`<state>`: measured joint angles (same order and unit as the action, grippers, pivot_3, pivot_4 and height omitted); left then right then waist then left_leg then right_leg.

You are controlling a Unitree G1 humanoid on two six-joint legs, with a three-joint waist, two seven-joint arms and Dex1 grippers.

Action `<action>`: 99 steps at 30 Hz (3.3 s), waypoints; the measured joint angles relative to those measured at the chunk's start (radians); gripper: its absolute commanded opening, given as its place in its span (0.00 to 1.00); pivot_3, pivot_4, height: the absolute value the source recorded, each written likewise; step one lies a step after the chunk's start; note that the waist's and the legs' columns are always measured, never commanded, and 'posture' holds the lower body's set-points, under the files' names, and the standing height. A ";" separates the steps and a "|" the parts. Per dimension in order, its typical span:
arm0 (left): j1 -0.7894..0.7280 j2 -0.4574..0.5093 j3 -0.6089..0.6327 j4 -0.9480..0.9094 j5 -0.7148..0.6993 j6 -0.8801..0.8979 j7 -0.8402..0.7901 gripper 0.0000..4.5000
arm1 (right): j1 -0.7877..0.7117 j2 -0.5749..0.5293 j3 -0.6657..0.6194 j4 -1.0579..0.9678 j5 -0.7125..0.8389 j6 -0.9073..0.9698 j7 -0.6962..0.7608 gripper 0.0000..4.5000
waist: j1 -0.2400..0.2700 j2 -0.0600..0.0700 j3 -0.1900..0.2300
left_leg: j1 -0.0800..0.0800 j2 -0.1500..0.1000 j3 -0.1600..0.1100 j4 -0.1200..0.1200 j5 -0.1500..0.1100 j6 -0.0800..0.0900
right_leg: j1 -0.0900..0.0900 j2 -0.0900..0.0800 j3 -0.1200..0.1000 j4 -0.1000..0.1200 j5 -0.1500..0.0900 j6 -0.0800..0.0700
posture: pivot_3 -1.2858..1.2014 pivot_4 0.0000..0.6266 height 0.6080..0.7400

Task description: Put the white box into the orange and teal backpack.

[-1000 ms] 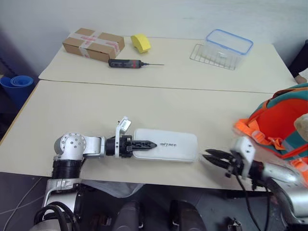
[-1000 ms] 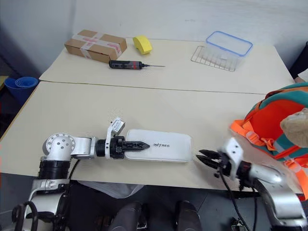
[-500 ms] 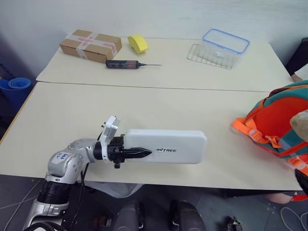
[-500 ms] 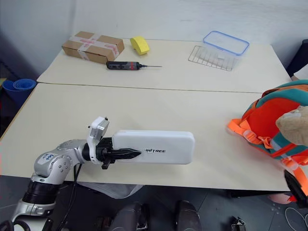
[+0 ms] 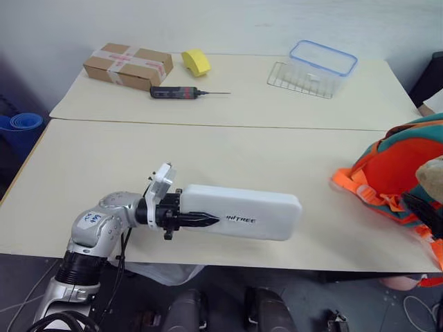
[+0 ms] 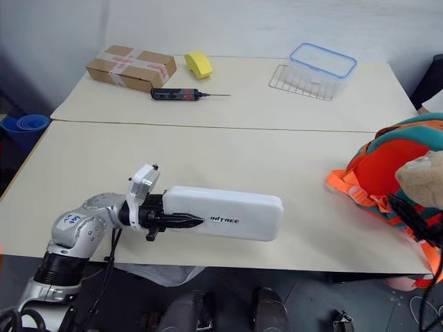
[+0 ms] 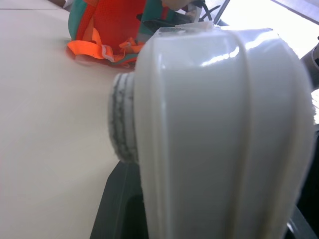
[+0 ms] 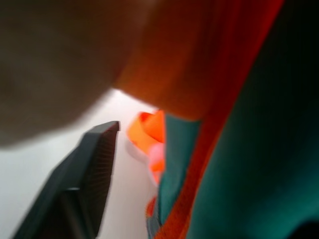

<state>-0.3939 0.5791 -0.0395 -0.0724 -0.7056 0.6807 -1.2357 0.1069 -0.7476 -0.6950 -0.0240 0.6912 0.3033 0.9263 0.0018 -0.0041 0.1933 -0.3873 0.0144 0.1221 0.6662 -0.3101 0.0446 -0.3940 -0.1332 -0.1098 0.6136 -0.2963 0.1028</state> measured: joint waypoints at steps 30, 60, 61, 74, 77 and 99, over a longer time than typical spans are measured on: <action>0.038 0.134 0.472 0.095 -0.209 0.165 0.123 0.28 | -0.020 -0.237 0.258 -0.607 0.786 0.577 -0.071 0.01 | 0.000 -0.009 0.001 | -0.003 -0.001 -0.003 0.001 -0.006 0.004 | 0.002 -0.004 -0.002 -0.006 0.003 0.004 | 0.52 0.24 1.00; -0.437 0.031 -0.185 -0.039 0.164 -0.047 0.146 0.28 | -0.117 -0.177 0.376 -0.539 0.594 0.553 -0.004 0.01 | 0.032 -0.010 0.001 | -0.004 -0.001 0.000 0.003 -0.004 0.004 | 0.001 0.001 -0.001 -0.003 0.003 0.004 | 0.52 0.24 1.00; -0.456 -0.009 -0.209 -0.019 0.179 -0.049 0.151 0.28 | -0.120 -0.173 0.378 -0.537 0.589 0.552 -0.004 0.01 | 0.032 -0.010 0.001 | -0.004 -0.001 0.000 0.004 -0.003 0.005 | 0.001 0.002 -0.001 -0.002 0.003 0.004 | 0.52 0.24 1.00; -0.526 -0.271 -0.275 0.224 0.353 -0.200 0.181 0.83 | -0.115 -0.079 0.402 -0.553 0.551 0.513 -0.084 0.00 | 0.025 -0.010 0.001 | -0.010 -0.001 -0.003 0.016 -0.005 0.008 | 0.000 -0.001 -0.003 -0.003 0.004 0.006 | 0.52 0.24 1.00; -0.482 -0.241 -0.215 0.206 0.299 -0.235 0.100 0.99 | -0.087 -0.040 0.404 -0.566 0.532 0.496 -0.113 0.00 | 0.020 -0.010 0.001 | -0.011 0.000 -0.003 0.016 -0.006 0.008 | 0.000 0.000 -0.004 -0.001 0.004 0.006 | 0.52 0.24 1.00; -0.319 0.002 0.058 -0.189 -0.005 -0.047 0.001 0.99 | -0.170 0.019 0.489 -0.515 0.360 0.415 -0.109 0.00 | 0.020 -0.009 0.001 | -0.013 -0.001 -0.006 0.017 -0.005 0.008 | 0.000 0.002 -0.005 0.001 0.005 0.007 | 0.52 0.24 1.00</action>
<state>-0.7130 0.5812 0.0189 -0.2614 -0.7104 0.6333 -1.2351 -0.0626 -0.7287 -0.2060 -0.5393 1.0513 0.7183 0.8170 0.0215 -0.0132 0.1940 -0.4004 0.0131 0.1165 0.6836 -0.3148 0.0525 -0.3945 -0.1316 -0.1151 0.6148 -0.2914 0.1100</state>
